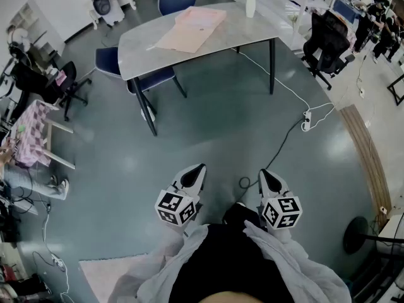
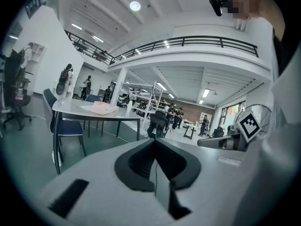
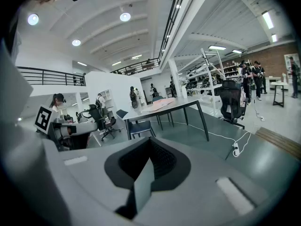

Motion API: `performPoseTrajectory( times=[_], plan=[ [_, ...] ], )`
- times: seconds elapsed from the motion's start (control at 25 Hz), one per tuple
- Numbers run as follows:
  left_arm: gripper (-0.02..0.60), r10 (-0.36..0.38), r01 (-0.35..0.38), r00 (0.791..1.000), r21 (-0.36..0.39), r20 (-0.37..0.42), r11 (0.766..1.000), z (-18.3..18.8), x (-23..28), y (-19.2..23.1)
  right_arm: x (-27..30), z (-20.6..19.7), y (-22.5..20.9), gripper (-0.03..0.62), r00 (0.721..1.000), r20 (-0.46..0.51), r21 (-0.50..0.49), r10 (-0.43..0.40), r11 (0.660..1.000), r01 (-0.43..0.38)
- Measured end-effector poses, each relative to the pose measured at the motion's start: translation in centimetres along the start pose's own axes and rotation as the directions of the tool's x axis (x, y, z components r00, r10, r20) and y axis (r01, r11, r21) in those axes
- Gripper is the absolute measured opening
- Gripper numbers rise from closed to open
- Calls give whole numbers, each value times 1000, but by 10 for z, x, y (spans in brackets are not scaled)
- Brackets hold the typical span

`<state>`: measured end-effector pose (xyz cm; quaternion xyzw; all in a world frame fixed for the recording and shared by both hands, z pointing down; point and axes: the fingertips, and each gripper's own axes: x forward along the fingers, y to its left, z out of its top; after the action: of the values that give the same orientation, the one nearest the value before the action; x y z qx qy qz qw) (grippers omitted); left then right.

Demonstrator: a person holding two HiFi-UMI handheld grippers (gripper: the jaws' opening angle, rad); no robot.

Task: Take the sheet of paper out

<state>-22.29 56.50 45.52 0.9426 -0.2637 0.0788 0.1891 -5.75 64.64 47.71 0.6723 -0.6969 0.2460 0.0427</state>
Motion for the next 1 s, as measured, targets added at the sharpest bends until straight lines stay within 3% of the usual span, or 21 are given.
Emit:
performPoseTrajectory(
  times=[0.16, 0.4, 0.76, 0.8, 1.0],
  plan=[
    [5, -39, 39, 999, 15, -7, 999, -10, -60, -10, -27, -26, 49, 9, 1000, 9, 8, -22, 1000, 22],
    [5, 3, -3, 1000, 21, -14, 1000, -34, -132, -14, -61, -46, 114, 9, 998, 26, -10, 55, 998, -54],
    [2, 84, -85, 995, 10, 56, 996, -28, -162, -33, -93, -49, 128, 9, 996, 55, -20, 74, 997, -73],
    [24, 83, -84, 995, 8, 62, 996, -27, -162, -37, -96, -47, 129, 9, 995, 62, -26, 81, 996, -80],
    [257, 57, -56, 995, -12, 84, 998, -30, -152, -57, -107, -43, 115, 9, 990, 94, -45, 103, 994, -99]
  ],
)
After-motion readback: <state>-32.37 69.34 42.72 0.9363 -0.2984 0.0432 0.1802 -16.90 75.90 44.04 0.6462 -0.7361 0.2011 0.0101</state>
